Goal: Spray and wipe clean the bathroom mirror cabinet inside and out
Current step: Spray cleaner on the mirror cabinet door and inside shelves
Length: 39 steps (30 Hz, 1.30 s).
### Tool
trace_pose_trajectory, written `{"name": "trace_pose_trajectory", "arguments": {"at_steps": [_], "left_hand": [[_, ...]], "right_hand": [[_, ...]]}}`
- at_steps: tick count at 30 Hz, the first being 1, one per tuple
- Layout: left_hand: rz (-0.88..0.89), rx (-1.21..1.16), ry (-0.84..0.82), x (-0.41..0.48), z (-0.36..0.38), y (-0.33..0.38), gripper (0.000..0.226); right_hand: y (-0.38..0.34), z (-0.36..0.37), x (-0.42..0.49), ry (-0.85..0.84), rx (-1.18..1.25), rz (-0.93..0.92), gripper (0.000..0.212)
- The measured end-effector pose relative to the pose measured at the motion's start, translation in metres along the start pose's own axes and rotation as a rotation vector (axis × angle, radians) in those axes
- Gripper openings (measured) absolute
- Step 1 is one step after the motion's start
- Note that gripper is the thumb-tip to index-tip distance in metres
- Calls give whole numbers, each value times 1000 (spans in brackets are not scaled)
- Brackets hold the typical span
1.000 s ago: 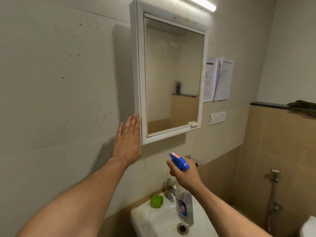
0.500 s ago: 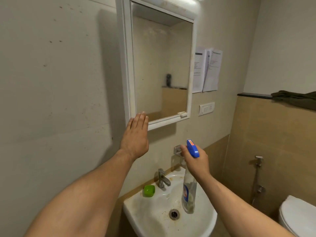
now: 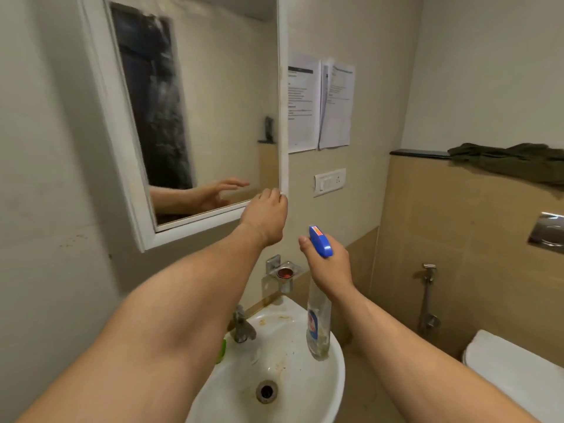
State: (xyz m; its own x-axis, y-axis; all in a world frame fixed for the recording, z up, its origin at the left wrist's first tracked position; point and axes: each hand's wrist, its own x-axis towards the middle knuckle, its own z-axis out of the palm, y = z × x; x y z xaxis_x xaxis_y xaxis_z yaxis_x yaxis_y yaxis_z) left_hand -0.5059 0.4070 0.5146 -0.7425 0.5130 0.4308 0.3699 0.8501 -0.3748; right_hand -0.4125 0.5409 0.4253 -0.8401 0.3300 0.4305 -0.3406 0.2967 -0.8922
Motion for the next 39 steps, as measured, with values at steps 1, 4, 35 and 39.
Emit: {"name": "trace_pose_trajectory", "arguments": {"at_steps": [1,4,35,39], "left_hand": [[-17,22,-2,20,4,11,50],[-124,62,-43,66,21,37,55],[-1469,11,520,29,-63,211,12],[-1599,3,509,7,-87,207,18]], "right_hand": [[7,-6,17,-14,20,-12,33],[27,-24,65,-97,67,-50,41],[36,-138,144,-995,522,-131,38],[8,-144,132,-1086,557,-133,33]]}}
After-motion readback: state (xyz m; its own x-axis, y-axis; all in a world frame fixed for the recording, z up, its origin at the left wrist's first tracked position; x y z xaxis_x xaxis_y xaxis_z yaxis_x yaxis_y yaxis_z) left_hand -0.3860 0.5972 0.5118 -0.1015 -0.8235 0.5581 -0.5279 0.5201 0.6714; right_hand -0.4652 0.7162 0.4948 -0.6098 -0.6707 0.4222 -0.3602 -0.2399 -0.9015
